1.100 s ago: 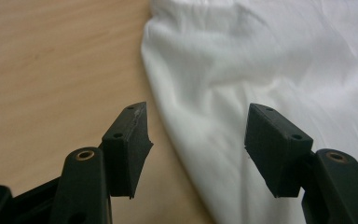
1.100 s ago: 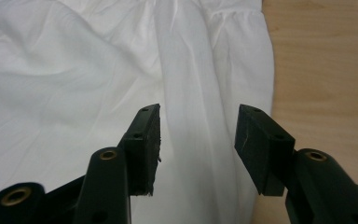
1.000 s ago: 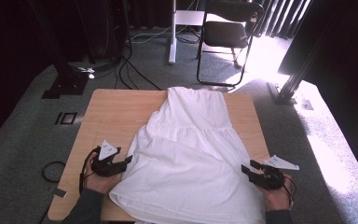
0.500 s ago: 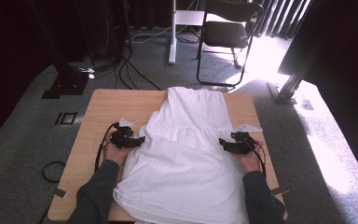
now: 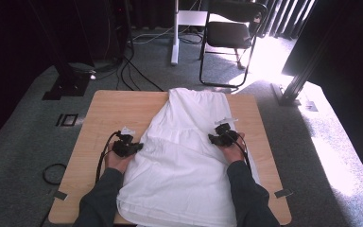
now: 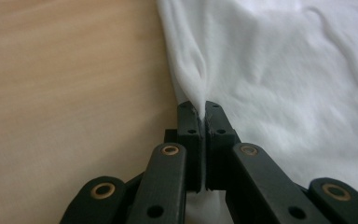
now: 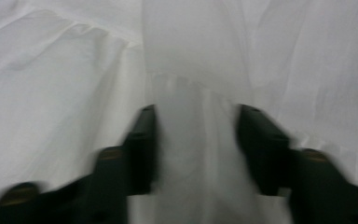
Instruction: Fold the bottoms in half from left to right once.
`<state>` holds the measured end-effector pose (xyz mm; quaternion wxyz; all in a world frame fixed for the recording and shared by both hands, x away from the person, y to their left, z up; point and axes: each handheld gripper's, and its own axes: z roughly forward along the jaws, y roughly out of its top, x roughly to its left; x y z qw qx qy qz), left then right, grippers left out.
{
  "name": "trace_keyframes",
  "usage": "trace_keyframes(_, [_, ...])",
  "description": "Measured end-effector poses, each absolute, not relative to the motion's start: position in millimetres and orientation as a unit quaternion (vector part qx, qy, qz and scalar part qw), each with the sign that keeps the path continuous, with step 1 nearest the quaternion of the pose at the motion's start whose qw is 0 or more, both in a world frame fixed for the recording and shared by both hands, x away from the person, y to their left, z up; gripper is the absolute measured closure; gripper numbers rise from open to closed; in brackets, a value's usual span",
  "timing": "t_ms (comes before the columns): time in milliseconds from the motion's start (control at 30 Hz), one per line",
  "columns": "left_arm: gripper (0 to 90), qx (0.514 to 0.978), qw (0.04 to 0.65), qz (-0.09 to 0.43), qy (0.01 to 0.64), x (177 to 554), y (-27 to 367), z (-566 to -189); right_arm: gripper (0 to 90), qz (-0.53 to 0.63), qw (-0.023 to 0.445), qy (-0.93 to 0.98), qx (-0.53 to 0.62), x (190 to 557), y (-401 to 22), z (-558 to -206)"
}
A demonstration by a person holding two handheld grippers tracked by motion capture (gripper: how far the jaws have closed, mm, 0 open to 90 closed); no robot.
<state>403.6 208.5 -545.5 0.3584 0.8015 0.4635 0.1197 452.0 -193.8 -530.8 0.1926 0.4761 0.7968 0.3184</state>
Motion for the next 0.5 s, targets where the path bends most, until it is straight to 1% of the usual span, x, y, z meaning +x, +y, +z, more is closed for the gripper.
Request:
trace_keyframes(33, [88.6,0.803,0.359,0.119,0.461,398.5,210.5,-545.7,76.8,0.322,0.192,0.789,0.487,453.3,-198.2,-529.0])
trace_keyframes(100, [88.7,0.802,0.36,0.12,0.461,384.3,216.9,-546.2,87.2,0.332,0.194,0.773,0.505,453.2,-207.4,-523.6])
trace_keyframes(167, [88.7,0.803,0.357,0.124,0.461,370.3,224.0,-545.5,88.5,0.346,0.209,0.752,0.52,451.2,-222.9,-513.7])
trace_keyframes(333, [88.9,0.794,0.374,0.126,0.462,332.5,239.6,-539.9,88.6,0.376,0.223,0.733,0.521,444.7,-251.3,-492.1])
trace_keyframes(367, [89.0,0.794,0.374,0.126,0.462,332.5,239.6,-539.9,88.6,0.376,0.223,0.733,0.521,444.7,-251.3,-492.1])
trace_keyframes(400, [89.0,0.796,0.371,0.132,0.46,322.9,240.8,-541.0,88.5,0.372,0.227,0.733,0.523,444.2,-256.3,-491.2])
trace_keyframes(433, [89.0,0.799,0.367,0.132,0.459,317.4,240.3,-543.1,88.1,0.366,0.216,0.74,0.521,445.8,-260.3,-496.9])
trace_keyframes(500, [89.0,0.8,0.359,0.133,0.462,311.8,239.3,-546.3,88.1,0.344,0.21,0.753,0.52,447.5,-259.8,-509.7])
